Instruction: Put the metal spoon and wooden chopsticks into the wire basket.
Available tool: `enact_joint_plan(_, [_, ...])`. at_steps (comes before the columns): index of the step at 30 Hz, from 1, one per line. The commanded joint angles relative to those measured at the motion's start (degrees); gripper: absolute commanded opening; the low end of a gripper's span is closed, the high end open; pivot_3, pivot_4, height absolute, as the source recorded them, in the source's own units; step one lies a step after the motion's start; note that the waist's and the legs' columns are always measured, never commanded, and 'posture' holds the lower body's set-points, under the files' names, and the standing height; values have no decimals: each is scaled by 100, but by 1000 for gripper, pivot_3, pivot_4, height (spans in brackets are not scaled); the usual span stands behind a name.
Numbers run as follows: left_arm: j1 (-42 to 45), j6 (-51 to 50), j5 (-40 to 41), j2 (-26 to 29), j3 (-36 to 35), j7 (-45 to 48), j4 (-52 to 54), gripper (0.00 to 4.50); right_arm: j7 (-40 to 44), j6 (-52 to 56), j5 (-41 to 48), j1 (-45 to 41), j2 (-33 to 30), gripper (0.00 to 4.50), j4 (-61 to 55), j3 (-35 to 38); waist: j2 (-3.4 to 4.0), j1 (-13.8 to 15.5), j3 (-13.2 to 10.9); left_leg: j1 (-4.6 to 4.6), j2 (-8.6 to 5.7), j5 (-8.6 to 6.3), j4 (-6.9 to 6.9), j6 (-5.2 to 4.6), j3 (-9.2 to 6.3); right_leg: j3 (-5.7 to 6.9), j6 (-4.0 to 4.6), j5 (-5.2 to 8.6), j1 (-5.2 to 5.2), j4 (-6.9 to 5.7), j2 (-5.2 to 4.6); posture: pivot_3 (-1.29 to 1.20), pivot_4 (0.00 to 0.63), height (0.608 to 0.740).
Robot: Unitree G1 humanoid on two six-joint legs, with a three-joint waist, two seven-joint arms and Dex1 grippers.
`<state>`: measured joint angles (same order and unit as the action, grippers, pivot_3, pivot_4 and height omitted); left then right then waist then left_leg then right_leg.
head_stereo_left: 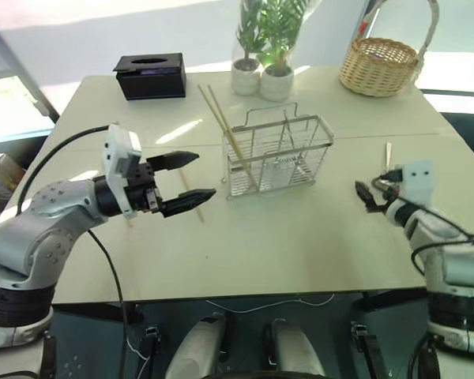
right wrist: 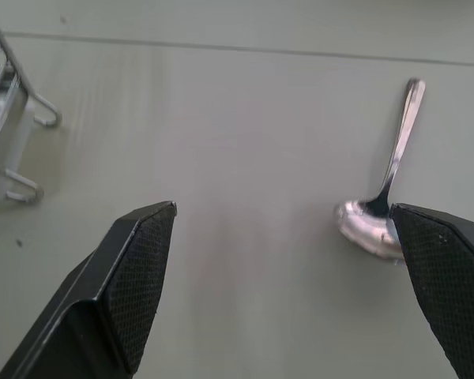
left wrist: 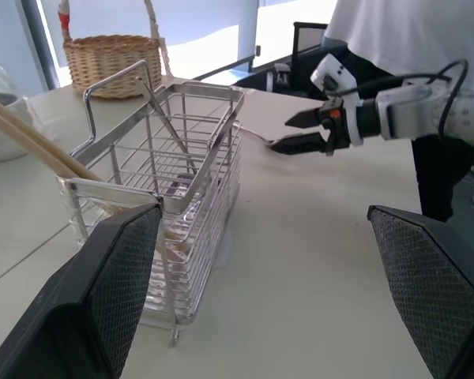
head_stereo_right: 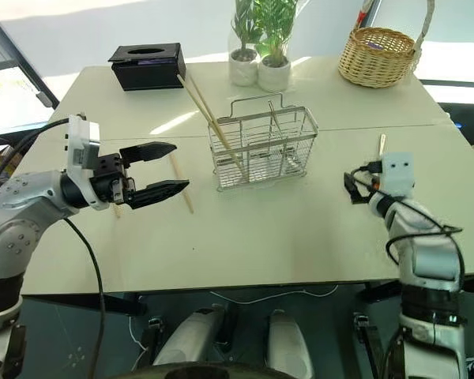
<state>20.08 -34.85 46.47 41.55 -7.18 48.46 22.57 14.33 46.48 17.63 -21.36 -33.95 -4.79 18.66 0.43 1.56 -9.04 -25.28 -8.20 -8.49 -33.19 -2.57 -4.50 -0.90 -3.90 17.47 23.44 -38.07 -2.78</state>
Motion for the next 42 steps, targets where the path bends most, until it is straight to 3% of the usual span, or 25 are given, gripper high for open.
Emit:
enact_joint_plan(1, [-107, 153, -232, -102, 83, -52, 87, 4411, 23, 400, 141, -513, -217, 4500, 401, 260, -3, -10, -1, 0, 1, 0, 0, 0, 0, 1, 0, 0, -1, 2, 0, 0, 150, 740])
enact_joint_plan(11, [-528, 130, -387, -502, 99, -490, 584, 4411, -23, 151, -70, -2020, -390, 4500, 3014, 220, -11, -113, -7, -6, 1, 0, -2, -6, 1, 5, -9, -6, -5, 13, 0, 0, 150, 740])
enact_joint_plan(27, [-990, 5, -238, -670, -28, -1162, 1259, 4411, 87, -2092, -778, -3580, -234, 4500, 6506, -282, -11, -121, -7, -4, 1, 8, -19, -17, 2, 7, -26, -16, -13, 6, 3, 0, 150, 740])
enact_joint_plan(42, [-917, 16, -218, -639, 2, -1355, 1320, 4411, -590, -2411, -725, -3867, -116, 4500, 7254, -37, -11, -139, -7, -3, 1, 9, -26, -16, 2, 7, -23, -15, -14, 0, 4, 0, 150, 740])
